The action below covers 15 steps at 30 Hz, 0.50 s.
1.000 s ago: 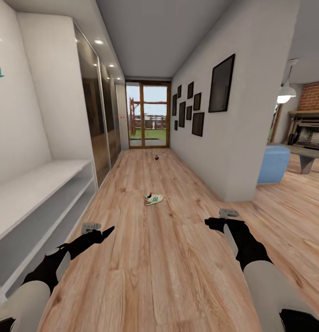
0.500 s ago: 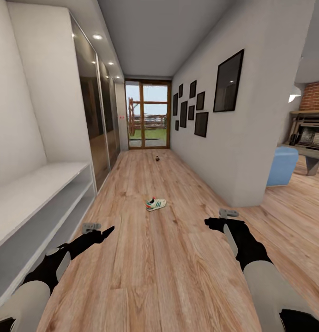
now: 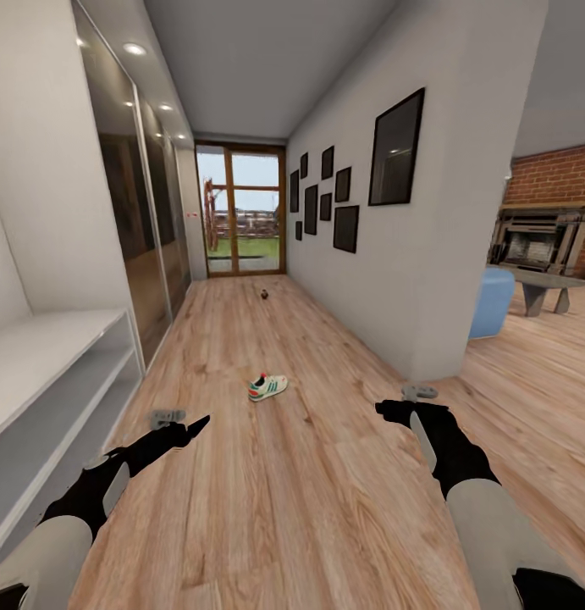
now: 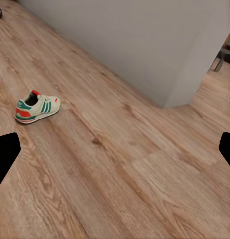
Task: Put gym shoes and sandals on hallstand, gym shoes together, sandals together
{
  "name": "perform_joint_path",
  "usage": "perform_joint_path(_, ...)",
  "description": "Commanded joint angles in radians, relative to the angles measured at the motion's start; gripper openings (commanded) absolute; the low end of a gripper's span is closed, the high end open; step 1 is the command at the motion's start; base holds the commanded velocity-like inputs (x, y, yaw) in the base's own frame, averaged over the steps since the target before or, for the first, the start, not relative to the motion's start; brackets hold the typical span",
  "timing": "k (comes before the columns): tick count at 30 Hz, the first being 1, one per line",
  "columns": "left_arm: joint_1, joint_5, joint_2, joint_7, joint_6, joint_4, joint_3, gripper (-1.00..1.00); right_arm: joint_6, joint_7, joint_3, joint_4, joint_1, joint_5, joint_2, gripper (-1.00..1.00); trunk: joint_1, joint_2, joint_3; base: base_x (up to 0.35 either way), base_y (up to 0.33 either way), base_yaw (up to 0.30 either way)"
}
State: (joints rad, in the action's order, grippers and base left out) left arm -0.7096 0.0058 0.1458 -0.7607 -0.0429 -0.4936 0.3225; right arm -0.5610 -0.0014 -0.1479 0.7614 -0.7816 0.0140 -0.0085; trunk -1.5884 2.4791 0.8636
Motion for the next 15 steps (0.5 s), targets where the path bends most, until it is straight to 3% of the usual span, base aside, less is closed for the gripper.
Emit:
perform_joint_path(1, -0.001, 0.000, 0.000, -0.005, -0.003, 0.001, 0.003, 1.00, -0.005, 0.000, -0.001, 0.001, -0.001, 0.001, 0.000, 1.00, 0.000, 0.000, 0.001, 0.335, 0.161, -0.297)
perform_joint_path(15, -0.001, 0.000, 0.000, -0.005, -0.003, 0.001, 0.003, 1.00, -0.005, 0.000, -0.001, 0.001, -0.001, 0.001, 0.000, 1.00, 0.000, 0.000, 0.001, 0.335, 0.162, -0.300)
